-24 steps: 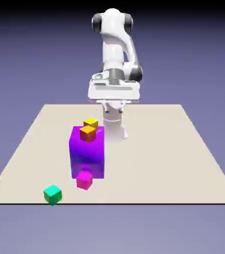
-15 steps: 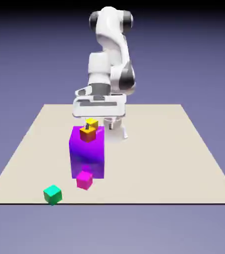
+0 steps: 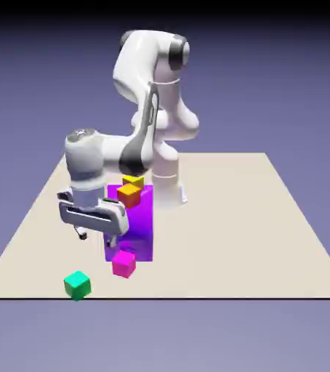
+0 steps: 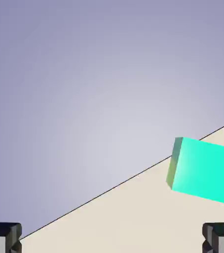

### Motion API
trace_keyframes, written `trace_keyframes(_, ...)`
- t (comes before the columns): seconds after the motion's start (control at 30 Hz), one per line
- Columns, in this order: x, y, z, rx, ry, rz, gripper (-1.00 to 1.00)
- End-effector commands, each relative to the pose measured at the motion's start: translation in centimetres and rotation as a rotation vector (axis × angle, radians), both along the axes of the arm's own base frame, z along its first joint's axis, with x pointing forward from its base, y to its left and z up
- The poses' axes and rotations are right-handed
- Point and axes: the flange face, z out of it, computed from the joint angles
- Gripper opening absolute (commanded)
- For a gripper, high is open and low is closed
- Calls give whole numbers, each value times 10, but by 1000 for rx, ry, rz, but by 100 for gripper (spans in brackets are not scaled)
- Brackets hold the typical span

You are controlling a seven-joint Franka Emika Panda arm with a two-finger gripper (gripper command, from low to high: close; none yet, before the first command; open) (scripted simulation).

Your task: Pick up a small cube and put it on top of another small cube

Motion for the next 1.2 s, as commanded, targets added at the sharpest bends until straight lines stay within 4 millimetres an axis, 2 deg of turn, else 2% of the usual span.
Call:
trace_keyframes(0.0,2,-9,-10,9,29,-20,0)
trace_keyframes(0.23,6,-65,-80,67,220,-147,0)
trace_keyframes(0.27,6,-65,-80,67,220,-147,0)
trace_keyframes(0.37,-3,-57,-149,67,220,-147,0)
trace_keyframes(0.4,-3,-57,-149,67,220,-147,-100)
trace_keyframes(0.43,-3,-57,-149,67,220,-147,-100)
trace_keyframes(0.53,6,-65,-80,67,220,-146,-100)
trace_keyframes(0.83,-35,-27,19,137,210,-93,-100)
trace_keyframes(1.17,-105,22,107,153,207,-9,-100)
